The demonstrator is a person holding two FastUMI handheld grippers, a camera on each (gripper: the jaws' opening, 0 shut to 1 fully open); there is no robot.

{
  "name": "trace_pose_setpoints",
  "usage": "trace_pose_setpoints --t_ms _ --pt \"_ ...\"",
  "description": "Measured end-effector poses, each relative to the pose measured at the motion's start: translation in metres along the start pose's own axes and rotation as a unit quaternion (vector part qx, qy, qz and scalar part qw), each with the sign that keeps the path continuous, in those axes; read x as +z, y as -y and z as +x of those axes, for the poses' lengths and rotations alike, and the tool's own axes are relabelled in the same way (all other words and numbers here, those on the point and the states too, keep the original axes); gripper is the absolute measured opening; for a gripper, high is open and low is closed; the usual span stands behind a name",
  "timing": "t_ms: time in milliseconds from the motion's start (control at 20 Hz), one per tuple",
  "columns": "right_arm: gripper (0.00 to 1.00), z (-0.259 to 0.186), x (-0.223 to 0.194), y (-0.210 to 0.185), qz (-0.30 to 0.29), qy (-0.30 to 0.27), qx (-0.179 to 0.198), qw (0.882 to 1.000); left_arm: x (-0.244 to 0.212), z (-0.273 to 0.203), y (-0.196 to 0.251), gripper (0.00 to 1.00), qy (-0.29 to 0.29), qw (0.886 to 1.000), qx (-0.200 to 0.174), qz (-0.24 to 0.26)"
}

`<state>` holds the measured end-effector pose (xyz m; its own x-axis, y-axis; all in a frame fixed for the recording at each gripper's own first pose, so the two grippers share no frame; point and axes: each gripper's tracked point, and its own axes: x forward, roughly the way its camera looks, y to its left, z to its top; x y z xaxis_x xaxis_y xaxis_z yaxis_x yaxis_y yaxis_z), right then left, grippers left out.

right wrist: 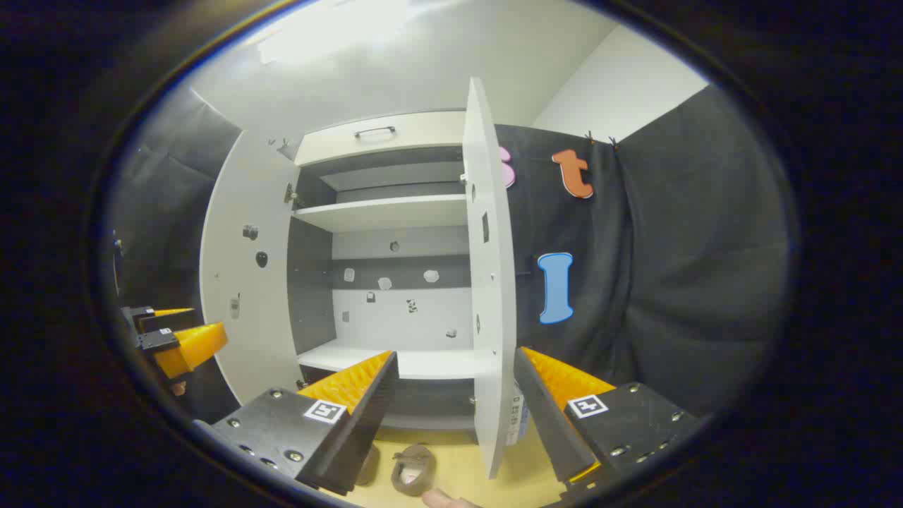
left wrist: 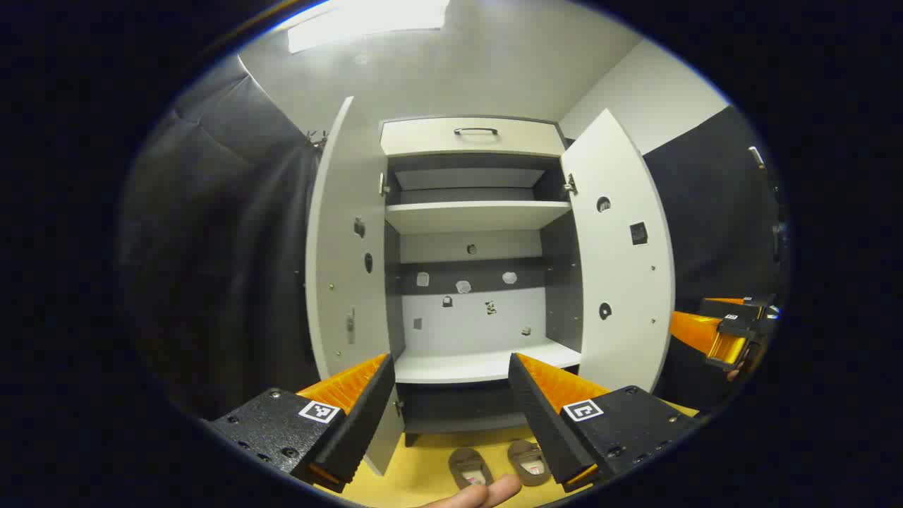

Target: Grab one shoe with the right hand and put it into the shoe cabinet, grab the other shoe with the left hand and put it into the shoe cabinet; then close the right door with the right hand and the left door with the left hand.

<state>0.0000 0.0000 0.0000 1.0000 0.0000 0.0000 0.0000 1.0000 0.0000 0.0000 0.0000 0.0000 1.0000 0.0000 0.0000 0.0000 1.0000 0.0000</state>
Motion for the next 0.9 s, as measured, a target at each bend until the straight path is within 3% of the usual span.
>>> trace_pose_setpoints --t_ms 100,450,600,650,900 --pt "0.98 -0.003 0.006 -0.008 -0.007 0.005 -0.002 1.0 -0.002 0.002 -0.008 0.99 -0.001 1.0 -0.001 -0.002" --pt "0.98 -0.001 0.016 -0.022 -0.026 0.006 -0.007 1.0 0.012 0.007 -0.026 0.99 0.012 1.0 0.001 -0.014" --pt "0.98 0.001 0.014 -0.029 -0.028 0.004 -0.004 1.0 0.019 0.006 -0.03 0.99 0.021 1.0 0.003 -0.015" --pt "0.94 0.003 0.013 -0.032 -0.028 0.003 -0.003 1.0 0.019 0.005 -0.032 0.99 0.022 1.0 0.003 -0.015" --pt "0.98 0.015 -0.007 -0.043 -0.03 -0.01 -0.004 0.999 0.016 -0.007 -0.033 0.99 0.025 0.999 -0.001 -0.03"
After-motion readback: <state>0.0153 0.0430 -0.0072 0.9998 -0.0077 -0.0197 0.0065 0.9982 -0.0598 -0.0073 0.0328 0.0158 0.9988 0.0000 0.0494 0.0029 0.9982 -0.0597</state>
